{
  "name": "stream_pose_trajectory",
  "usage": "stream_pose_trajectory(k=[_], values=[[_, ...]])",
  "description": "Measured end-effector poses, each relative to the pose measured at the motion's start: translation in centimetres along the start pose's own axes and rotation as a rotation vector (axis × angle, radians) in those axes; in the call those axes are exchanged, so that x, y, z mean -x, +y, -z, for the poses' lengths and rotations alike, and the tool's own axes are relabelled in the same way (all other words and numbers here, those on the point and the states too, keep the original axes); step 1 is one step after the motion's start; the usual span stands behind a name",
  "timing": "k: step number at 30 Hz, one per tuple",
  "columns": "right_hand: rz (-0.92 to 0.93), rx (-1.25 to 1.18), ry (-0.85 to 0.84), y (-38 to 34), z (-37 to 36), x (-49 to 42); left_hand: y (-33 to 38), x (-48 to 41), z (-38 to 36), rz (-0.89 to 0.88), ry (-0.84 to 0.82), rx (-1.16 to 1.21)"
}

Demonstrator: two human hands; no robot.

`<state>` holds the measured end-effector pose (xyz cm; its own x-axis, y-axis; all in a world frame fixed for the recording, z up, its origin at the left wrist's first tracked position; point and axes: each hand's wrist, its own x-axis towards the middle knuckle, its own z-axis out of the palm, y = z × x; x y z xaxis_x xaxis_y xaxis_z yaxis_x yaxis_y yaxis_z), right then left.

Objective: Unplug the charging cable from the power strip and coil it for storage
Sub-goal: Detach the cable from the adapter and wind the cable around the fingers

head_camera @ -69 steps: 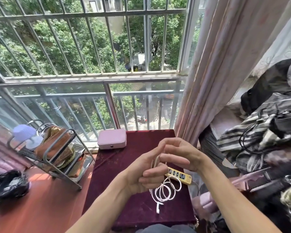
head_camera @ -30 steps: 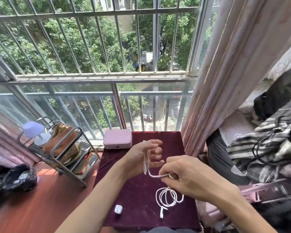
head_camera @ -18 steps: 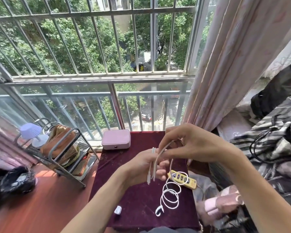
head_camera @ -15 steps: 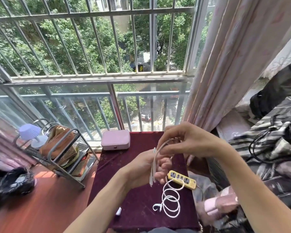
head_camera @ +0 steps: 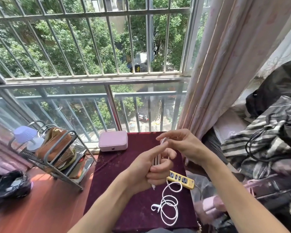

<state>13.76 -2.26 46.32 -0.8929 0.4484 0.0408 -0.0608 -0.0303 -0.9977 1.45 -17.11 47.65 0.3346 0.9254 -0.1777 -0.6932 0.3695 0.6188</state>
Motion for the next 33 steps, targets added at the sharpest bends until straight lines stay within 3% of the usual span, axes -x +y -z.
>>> stream_pose_trajectory(k=[10,13,17,21,27,33], values=[[-0.099,0.114,0.188,5.3,-6.4,0.9,1.4,-0.8,-0.2,-0.176,0.044,0.216],[-0.067,0.319,0.193,6.5,-7.3,1.6,2.1,-1.1,0.6,-0.238,0.098,0.211],[-0.122,0.525,0.101,7.2,-7.3,3.2,3.2,-1.2,2.4,-0.300,0.192,0.171],[-0.096,0.585,0.044,5.7,-6.8,4.5,3.6,-0.8,4.3,-0.302,0.295,0.092],[-0.056,0.930,-0.088,1.4,-5.6,5.0,3.0,-0.4,5.9,-0.173,0.355,-0.099],[0.045,1.117,-0.230,-3.4,-4.7,4.8,2.4,-0.3,5.9,-0.099,0.421,-0.204]])
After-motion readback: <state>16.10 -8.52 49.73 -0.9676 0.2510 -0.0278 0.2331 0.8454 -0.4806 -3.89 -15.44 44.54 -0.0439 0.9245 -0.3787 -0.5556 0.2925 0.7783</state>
